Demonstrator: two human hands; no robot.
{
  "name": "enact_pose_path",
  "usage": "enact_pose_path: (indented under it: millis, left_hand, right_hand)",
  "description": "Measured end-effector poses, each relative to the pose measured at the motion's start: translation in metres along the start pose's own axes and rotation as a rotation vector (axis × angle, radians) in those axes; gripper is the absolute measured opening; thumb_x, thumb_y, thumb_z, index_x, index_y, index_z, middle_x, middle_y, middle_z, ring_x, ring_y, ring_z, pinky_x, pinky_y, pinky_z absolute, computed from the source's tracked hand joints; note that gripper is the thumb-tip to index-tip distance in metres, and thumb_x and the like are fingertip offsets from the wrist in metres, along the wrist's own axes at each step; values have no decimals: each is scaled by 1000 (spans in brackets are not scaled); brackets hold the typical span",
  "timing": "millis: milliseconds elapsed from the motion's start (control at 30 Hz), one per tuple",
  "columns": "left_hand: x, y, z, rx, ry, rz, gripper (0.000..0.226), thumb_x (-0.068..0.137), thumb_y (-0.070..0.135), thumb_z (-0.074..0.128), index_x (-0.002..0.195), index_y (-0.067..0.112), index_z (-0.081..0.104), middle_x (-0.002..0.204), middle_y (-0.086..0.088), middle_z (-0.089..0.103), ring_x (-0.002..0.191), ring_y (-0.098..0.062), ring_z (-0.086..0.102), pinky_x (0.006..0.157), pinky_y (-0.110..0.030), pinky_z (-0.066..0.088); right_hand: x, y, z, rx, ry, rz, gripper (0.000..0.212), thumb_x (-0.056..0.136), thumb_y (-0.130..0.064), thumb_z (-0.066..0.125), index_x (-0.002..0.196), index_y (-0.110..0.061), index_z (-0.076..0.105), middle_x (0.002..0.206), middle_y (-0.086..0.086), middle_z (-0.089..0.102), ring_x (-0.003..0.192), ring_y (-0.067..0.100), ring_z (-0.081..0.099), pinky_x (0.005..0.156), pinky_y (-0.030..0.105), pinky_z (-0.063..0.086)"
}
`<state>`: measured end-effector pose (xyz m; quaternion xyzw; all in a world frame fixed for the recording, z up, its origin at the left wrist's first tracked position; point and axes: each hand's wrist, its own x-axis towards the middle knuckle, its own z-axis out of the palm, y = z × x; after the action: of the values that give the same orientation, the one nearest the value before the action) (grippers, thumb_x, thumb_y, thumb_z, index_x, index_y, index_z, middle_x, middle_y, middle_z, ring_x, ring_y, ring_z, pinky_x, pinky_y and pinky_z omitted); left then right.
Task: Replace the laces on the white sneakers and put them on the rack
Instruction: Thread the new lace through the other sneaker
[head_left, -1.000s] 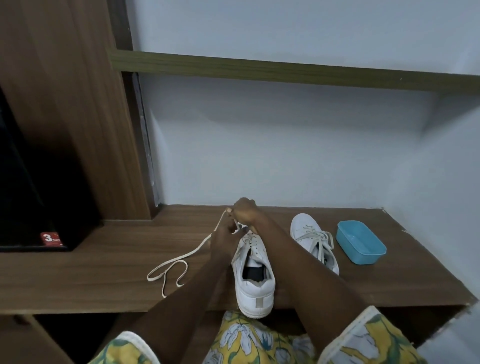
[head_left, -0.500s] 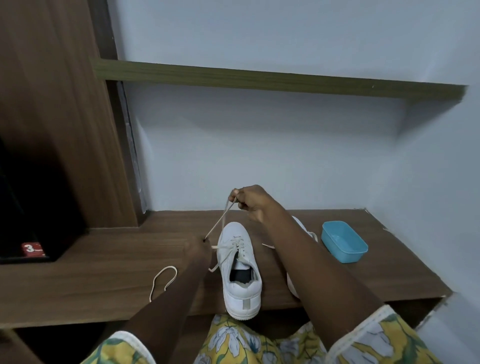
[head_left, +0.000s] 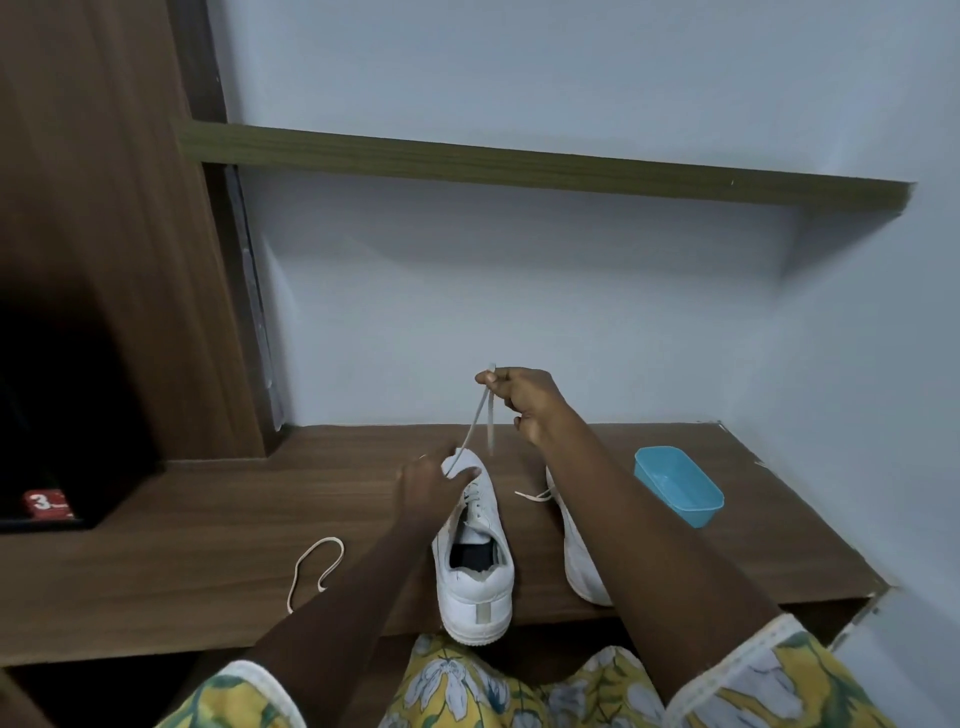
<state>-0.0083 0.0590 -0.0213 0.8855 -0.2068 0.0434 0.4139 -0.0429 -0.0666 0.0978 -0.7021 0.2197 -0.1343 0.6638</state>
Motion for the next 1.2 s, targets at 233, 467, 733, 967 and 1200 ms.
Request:
enact_pose_path:
  millis: [233,467,733,967,1200]
  left_hand:
    - [9,35,5,-127,200,190,27,98,25,48,93,10,70,73,-10,70,65,-29,61,66,-33,41]
    - [1,-21,0,364,120,74,32,100,30,39,115,22,66,96,-12,72,93,-31,63,88,-31,35]
    - [4,-30,-7,301,14,50,30,95,31,43,117,32,64,98,2,73,96,-26,64,79,-32,46]
    - [0,-11,-10,614,39,168,35,101,31,31,99,22,65,94,-6,70,92,-27,63,86,-31,33]
    - [-7,-25,-9,634,97,281,10,62,25,63,53,24,64,32,0,45,28,-17,42,64,-31,46]
  right_hand:
    - [2,18,6,48,-30,13,23,91,0,56,112,5,65,126,13,61,77,10,54,67,17,43]
    - [8,11,-7,255,-23,45,20,91,5,54,82,-8,67,76,-2,68,76,4,60,63,12,40]
    - [-2,61,21,-283,-179,386,32,98,-12,46,67,-15,47,35,-6,50,28,0,35,35,12,22]
    - [-2,90,44,-84,-170,546,32,103,-34,36,93,-8,52,81,1,62,77,13,60,72,25,46]
    - [15,82,39,393,57,317,24,95,-9,48,72,-15,52,78,0,54,75,11,53,80,29,46]
